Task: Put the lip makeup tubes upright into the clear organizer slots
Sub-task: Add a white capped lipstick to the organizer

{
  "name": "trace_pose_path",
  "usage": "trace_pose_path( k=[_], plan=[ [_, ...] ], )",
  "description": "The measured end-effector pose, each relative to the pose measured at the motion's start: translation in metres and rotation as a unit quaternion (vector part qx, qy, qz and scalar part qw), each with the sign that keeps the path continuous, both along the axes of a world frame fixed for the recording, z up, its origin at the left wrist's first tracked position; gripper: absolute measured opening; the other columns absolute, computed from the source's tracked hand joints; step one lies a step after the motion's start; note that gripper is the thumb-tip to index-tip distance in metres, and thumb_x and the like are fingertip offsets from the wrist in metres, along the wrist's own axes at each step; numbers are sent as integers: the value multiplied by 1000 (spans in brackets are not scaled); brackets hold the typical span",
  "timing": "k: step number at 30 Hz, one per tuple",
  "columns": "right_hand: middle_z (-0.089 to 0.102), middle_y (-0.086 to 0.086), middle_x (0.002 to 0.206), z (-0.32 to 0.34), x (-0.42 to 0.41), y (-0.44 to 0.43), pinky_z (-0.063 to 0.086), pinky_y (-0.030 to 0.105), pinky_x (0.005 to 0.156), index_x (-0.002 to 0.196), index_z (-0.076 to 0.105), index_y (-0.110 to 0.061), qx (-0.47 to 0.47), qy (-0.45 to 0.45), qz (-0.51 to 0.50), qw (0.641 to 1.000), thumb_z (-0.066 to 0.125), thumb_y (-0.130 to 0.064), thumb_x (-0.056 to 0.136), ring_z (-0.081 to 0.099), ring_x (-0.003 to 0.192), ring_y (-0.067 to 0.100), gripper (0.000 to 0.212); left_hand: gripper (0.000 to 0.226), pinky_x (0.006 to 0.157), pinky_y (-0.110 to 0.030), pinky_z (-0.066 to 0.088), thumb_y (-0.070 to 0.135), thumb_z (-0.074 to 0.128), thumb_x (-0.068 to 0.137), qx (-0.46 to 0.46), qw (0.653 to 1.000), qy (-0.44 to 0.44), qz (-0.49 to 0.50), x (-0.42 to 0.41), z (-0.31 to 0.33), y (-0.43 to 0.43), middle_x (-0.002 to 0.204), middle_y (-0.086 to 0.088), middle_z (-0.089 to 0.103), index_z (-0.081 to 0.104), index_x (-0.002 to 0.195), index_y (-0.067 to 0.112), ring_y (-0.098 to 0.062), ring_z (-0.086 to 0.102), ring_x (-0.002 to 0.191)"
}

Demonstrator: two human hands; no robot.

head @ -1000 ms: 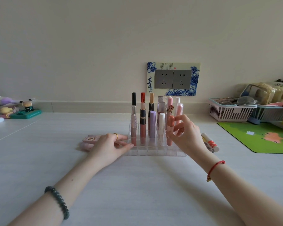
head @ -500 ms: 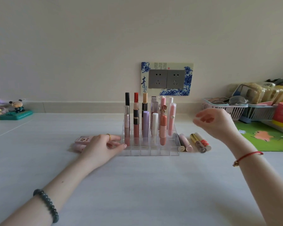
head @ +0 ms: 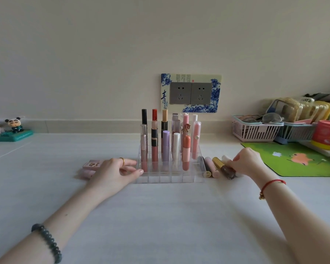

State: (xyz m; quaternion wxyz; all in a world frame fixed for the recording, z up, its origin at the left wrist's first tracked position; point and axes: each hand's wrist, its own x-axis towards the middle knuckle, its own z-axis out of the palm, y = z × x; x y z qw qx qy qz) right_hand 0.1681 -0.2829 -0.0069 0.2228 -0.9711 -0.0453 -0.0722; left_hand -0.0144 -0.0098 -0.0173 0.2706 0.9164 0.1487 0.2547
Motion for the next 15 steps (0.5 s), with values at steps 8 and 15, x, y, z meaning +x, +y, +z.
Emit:
trace_pose_path(
  k=[8, 15],
  plan=[
    [54, 7, 48, 5, -4, -5, 33, 20, 43, 68, 68, 6, 33, -22, -2, 999, 55, -25, 82, 45, 50, 16, 36, 41, 84, -22, 41, 39, 68, 76, -4, 1000, 2, -4, 1, 0, 1, 98, 6, 72, 64, 111, 18, -7, 61, 95],
    [59, 5, 70, 39, -39, 11, 42, 24, 61, 88, 67, -7, 466, -8, 124, 876, 59, -16, 84, 49, 64, 14, 13, 43, 80, -20, 37, 41, 68, 77, 2, 1000, 0, -7, 0, 0, 1, 100, 7, 72, 63, 113, 18, -6, 60, 95]
  ],
)
